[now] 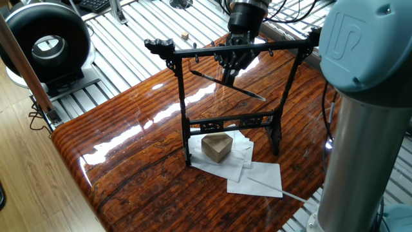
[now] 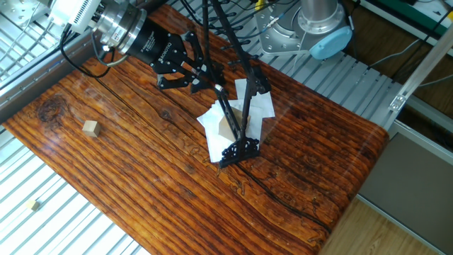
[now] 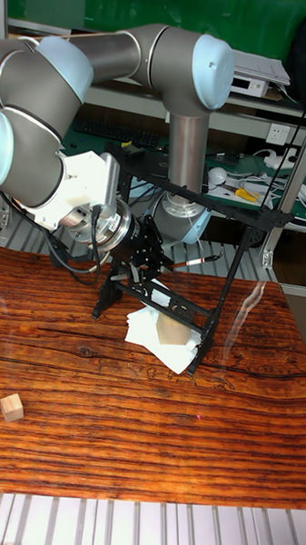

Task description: Place the brush on the pen rack

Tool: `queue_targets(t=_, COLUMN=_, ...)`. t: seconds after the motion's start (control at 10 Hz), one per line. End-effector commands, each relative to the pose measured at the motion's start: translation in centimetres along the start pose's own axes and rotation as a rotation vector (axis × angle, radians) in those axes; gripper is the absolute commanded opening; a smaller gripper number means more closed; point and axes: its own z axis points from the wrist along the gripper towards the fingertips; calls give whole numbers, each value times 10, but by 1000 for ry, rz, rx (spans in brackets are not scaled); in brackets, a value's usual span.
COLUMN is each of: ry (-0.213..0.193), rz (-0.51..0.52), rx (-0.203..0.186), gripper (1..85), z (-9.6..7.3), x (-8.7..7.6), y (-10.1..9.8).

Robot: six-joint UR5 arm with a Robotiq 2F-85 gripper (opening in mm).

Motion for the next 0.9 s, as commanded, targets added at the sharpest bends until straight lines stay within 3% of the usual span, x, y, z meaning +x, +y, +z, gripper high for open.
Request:
queue_targets(t=0.0, ry=-14, rz=-9, rx=21, gripper=10, z=-1, x=-4, y=-5)
queue_targets(t=0.3, ry=-28, rz=-12, rx=56, gripper=10, z=-2, x=-8, y=-14)
queue_targets(t=0.8, ry=-44, rz=-9, rx=61, gripper=10, z=-2, x=-12, y=-15)
